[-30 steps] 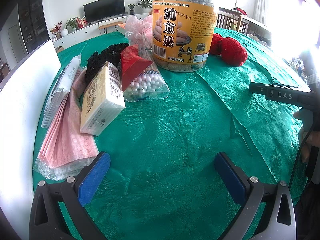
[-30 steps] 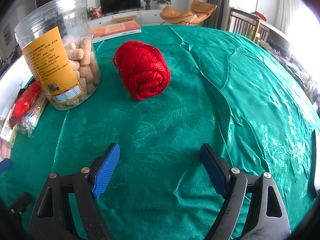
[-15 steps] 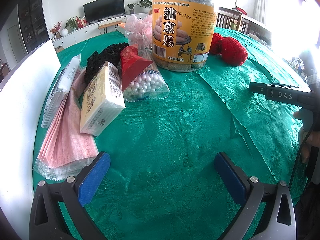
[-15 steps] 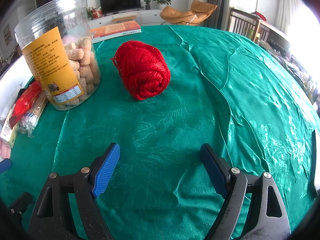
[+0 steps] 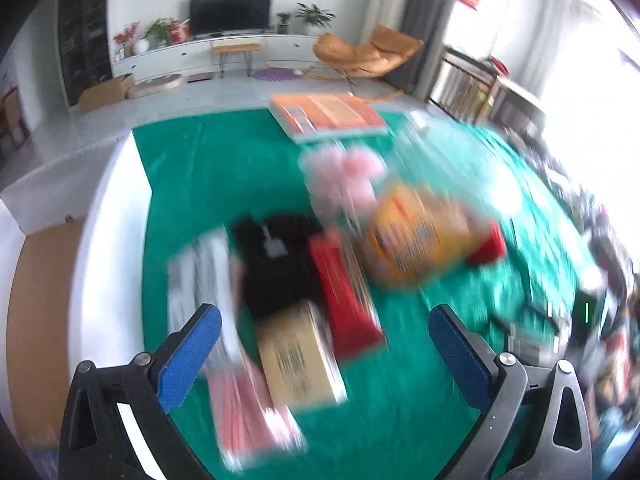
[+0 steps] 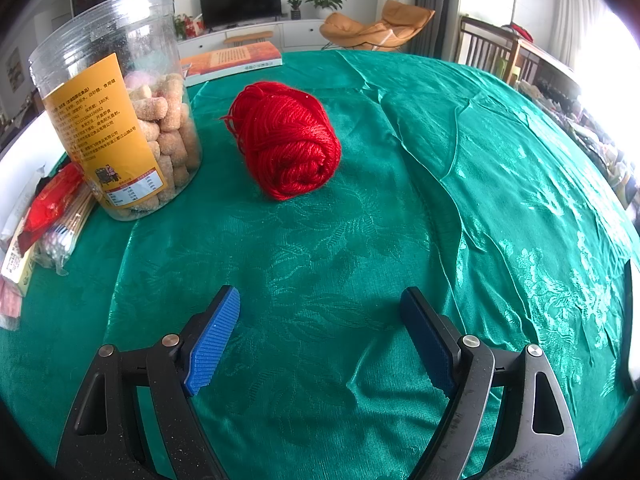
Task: Organize soft objects
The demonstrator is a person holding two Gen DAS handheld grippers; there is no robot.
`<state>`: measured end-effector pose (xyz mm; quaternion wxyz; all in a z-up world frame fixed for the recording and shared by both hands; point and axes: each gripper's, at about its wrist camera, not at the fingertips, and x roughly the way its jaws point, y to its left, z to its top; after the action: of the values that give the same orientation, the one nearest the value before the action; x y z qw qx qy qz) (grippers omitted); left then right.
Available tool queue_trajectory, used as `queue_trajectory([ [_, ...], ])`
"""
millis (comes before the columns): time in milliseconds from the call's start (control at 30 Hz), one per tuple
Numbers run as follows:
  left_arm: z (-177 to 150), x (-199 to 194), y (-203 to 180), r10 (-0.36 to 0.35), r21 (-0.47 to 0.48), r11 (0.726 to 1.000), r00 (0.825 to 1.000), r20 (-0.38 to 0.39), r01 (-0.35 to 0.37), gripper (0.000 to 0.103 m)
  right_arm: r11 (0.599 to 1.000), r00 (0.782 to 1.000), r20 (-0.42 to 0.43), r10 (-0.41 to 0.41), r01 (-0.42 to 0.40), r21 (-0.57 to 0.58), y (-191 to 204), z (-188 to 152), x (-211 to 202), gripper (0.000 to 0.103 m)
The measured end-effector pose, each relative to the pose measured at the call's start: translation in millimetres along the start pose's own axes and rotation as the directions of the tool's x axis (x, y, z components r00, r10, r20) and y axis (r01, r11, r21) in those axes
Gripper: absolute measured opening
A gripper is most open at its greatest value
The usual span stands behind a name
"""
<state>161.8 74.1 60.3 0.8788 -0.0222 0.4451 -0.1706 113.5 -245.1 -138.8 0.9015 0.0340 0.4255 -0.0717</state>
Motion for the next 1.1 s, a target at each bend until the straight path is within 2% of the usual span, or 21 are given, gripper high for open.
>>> queue_trajectory([
  [67, 41, 21, 15, -0.041, -0.059, 0.997, 0.999, -0.024, 0.040, 0.103, 1.000, 1.000, 0.000, 0.000, 0.000, 0.000, 0, 0, 0, 0.085],
  [133, 78, 55, 29, -0.103, -0.147, 0.985, 0.991, -0.086, 0.090, 0.103, 1.000, 1.000, 0.000, 0.000, 0.000, 0.000, 0, 0, 0, 0.085],
  [233, 110, 104, 42, -0.231, -0.308, 0.936, 0.959, -0.162, 0.174, 0.103, 1.000, 1.000, 0.000, 0.000, 0.000, 0.000, 0, 0, 0, 0.085],
  [300, 118, 132, 48, -0.286, -0.400, 0.896, 0.941, -0.180, 0.195, 0.103, 1.000, 1.000, 0.000, 0.001, -0.001, 0.001, 0, 0, 0, 0.085],
  [367, 121, 157, 48, -0.307, -0.450, 0.873, 0.930, -0.203, 0.190, 0.103, 1.000, 1.000, -0.007, 0.015, -0.015, 0.007, -1, 1, -1, 0.085],
  [400, 121, 170, 46, -0.308, -0.460, 0.870, 0.924, -0.226, 0.177, 0.103, 0.999, 0.999, -0.009, 0.036, -0.036, 0.026, -4, 3, -3, 0.084],
  [467, 122, 190, 38, -0.290, -0.442, 0.884, 0.918, -0.269, 0.150, 0.102, 0.988, 0.989, 0.072, 0.131, -0.136, 0.078, -8, 5, -24, 0.084],
  [500, 123, 199, 32, -0.279, -0.420, 0.897, 0.915, -0.291, 0.140, 0.102, 0.982, 0.981, 0.126, 0.151, -0.163, 0.095, -11, 9, -34, 0.084],
  [567, 123, 214, 20, -0.261, -0.372, 0.919, 0.907, -0.330, 0.130, 0.100, 0.983, 0.972, 0.191, 0.135, -0.155, 0.095, -12, 24, -44, 0.084],
  [600, 122, 219, 13, -0.261, -0.341, 0.929, 0.904, -0.337, 0.141, 0.077, 0.985, 0.973, 0.188, 0.134, -0.152, 0.082, -11, 36, -40, 0.084],
  [633, 122, 221, 7, -0.263, -0.315, 0.937, 0.902, -0.343, 0.154, 0.047, 0.986, 0.977, 0.164, 0.139, -0.151, 0.063, -10, 48, -31, 0.084],
  [667, 122, 222, 4, -0.255, -0.296, 0.943, 0.900, -0.352, 0.152, 0.046, 0.989, 0.982, 0.129, 0.136, -0.143, 0.044, -7, 62, -19, 0.084],
  [733, 124, 212, 3, -0.227, -0.264, 0.954, 0.922, -0.313, 0.145, 0.037, 0.993, 0.992, 0.026, 0.121, -0.121, -0.005, 3, 91, 14, 0.084],
  [800, 128, 196, 8, -0.205, -0.259, 0.957, 0.940, -0.271, 0.134, 0.030, 0.989, 0.991, -0.051, 0.124, -0.128, -0.070, 13, 109, 43, 0.081],
  [833, 131, 183, 13, -0.209, -0.272, 0.952, 0.949, -0.236, 0.142, 0.029, 0.985, 0.986, -0.119, 0.120, -0.133, -0.108, 19, 113, 58, 0.078],
  [867, 135, 171, 19, -0.215, -0.277, 0.948, 0.955, -0.204, 0.154, 0.029, 0.983, 0.980, -0.154, 0.125, -0.143, -0.113, 19, 115, 65, 0.045],
  [933, 141, 137, 30, -0.209, -0.256, 0.952, 0.969, -0.131, 0.170, 0.029, 0.983, 0.977, -0.130, 0.166, -0.174, -0.052, 9, 121, 56, 0.046],
  [1000, 144, 101, 38, -0.200, -0.234, 0.956, 0.977, -0.069, 0.179, 0.029, 0.983, 0.981, -0.066, 0.181, -0.182, 0.000, -3, 129, 35, 0.046],
  [1100, 136, 40, 53, -0.226, -0.218, 0.950, 0.974, 0.013, 0.224, 0.029, 0.981, 0.983, 0.055, 0.177, -0.180, 0.069, -23, 149, -11, 0.046],
])
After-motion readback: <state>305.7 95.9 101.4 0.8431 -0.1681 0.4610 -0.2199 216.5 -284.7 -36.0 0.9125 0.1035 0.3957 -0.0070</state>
